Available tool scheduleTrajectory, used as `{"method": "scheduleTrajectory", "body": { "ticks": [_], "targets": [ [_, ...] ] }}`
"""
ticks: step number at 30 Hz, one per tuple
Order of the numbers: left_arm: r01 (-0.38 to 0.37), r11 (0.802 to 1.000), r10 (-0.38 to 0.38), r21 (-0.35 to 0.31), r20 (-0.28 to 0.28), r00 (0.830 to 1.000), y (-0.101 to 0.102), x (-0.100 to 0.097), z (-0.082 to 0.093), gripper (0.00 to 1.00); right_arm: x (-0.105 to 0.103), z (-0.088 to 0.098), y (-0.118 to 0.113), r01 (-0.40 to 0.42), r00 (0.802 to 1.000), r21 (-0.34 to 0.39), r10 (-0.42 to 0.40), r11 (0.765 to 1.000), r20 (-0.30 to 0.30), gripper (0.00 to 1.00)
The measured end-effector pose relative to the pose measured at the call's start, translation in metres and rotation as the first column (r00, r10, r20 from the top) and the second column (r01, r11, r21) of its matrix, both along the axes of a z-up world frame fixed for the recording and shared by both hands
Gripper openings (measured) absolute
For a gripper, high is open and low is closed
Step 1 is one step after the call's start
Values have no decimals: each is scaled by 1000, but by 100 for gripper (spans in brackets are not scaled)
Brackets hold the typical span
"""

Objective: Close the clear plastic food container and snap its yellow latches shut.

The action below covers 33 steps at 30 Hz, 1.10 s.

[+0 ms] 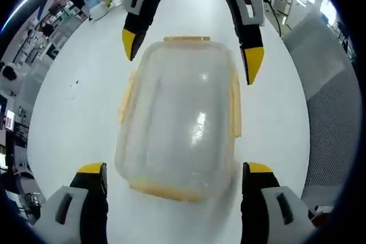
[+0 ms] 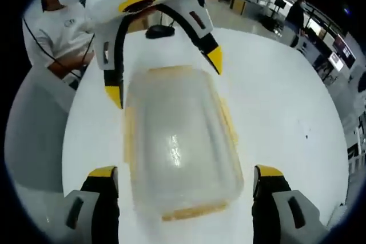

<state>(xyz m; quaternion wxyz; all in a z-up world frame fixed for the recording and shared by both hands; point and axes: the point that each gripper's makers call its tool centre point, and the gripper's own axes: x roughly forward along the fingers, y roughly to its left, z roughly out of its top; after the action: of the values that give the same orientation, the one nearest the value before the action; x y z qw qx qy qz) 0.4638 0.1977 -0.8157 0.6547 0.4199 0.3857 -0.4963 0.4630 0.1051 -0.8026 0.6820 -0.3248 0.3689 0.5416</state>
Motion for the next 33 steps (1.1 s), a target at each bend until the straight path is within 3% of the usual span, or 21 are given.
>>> {"method": "scheduleTrajectory", "body": {
  "ticks": [8,18,33],
  "targets": [
    [-56,995,56,-80,4,998,2,4,7,99,-1,6,-2,40,999,48,-40,998,1,100],
    [-113,986,115,-126,10,993,8,5,9,99,2,11,-5,92,995,114,-95,989,18,100],
    [-216,951,216,-220,-27,976,21,-3,6,98,-1,19,-7,173,981,233,-188,957,44,100]
  ]
}}
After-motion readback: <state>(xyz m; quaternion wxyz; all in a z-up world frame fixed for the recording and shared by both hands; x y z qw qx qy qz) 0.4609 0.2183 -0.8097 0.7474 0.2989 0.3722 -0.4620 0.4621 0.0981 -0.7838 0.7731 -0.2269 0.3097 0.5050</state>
